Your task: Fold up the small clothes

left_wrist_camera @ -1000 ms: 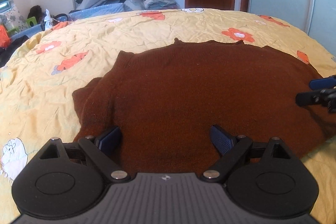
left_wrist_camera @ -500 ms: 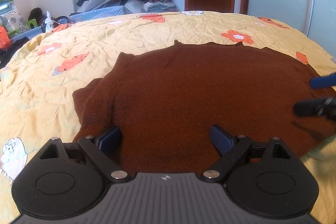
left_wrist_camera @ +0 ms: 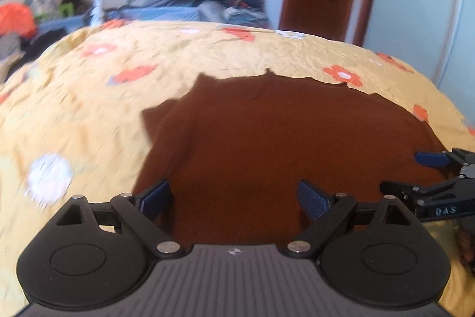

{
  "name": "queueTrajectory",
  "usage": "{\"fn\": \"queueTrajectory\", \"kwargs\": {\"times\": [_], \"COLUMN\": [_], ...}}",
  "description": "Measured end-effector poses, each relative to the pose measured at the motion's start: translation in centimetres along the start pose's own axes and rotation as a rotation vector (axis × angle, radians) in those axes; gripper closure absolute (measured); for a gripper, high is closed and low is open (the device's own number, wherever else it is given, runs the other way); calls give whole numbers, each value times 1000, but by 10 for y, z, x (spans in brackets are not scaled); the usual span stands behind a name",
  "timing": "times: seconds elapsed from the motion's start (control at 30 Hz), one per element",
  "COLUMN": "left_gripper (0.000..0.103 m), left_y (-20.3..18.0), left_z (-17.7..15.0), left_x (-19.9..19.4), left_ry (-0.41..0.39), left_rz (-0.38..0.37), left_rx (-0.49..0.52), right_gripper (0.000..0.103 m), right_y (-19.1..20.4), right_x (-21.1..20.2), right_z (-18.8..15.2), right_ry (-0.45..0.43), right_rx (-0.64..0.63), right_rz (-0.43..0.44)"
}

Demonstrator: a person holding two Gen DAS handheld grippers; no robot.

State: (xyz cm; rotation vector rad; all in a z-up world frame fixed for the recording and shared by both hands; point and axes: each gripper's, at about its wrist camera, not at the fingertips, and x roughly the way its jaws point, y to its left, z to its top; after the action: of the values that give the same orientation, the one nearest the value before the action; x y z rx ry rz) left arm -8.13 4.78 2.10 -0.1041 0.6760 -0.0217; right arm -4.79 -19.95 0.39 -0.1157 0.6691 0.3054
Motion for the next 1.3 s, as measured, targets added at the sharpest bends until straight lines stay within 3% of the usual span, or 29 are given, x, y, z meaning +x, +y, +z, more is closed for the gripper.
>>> {"fn": "queueTrajectory", "kwargs": {"times": [0.17,0.27,0.4,0.43,0.47,0.5,0.57,0.63,0.67,0.7,0.73,0.77,0.9,1.03,1.1,1.17,1.23,1.27,1.3], "left_gripper": [10,10,12,17,31,38,39,51,72,83,86,91,98,98,95,92,84,64,25], "left_y": [17,33,57,60,62,63,63,59,55,53,51,50,58,74,72,65,54,48,41], "left_z": [1,12,20,20,20,19,18,16,15,15,17,21,27,8,7,15,31,41,52], "left_x": [-22,-21,2,7,10,13,16,21,23,23,21,18,-7,3,-7,-29,-47,-51,-51], "left_ry": [-22,-30,64,83,102,118,129,144,150,151,151,155,140,203,166,84,-10,-50,-82], "left_rz": [34,60,55,44,30,12,-14,-17,-23,-32,-27,-31,-47,3,8,3,16,12,1], "left_rx": [-42,-69,-130,-147,-161,-174,-194,-182,-168,-158,-156,-156,-112,-114,-115,-90,-41,-16,11], "right_gripper": [0,0,2,7,14,19,31,38,43,51,81,88,89,90,83,44,26,27,27], "right_y": [0,-17,-61,-73,-84,-92,-102,-102,-99,-97,-98,-101,-103,-114,-114,-117,-123,-127,-129], "right_x": [-8,-38,-65,-67,-68,-68,-65,-58,-59,-58,-57,-58,-80,-75,-75,-87,-98,-96,-92], "right_z": [8,15,16,14,11,7,-5,-16,-19,-19,-18,-17,-5,-22,-26,-20,-8,1,11], "right_ry": [24,-61,-73,-50,-20,10,73,119,98,104,113,109,66,138,122,58,-25,-35,-41], "right_rx": [33,154,300,329,354,375,406,412,388,383,402,421,357,329,353,367,390,387,374], "right_rz": [-9,22,-14,-35,-49,-55,-37,-5,-7,10,41,69,79,25,28,13,5,14,13]}}
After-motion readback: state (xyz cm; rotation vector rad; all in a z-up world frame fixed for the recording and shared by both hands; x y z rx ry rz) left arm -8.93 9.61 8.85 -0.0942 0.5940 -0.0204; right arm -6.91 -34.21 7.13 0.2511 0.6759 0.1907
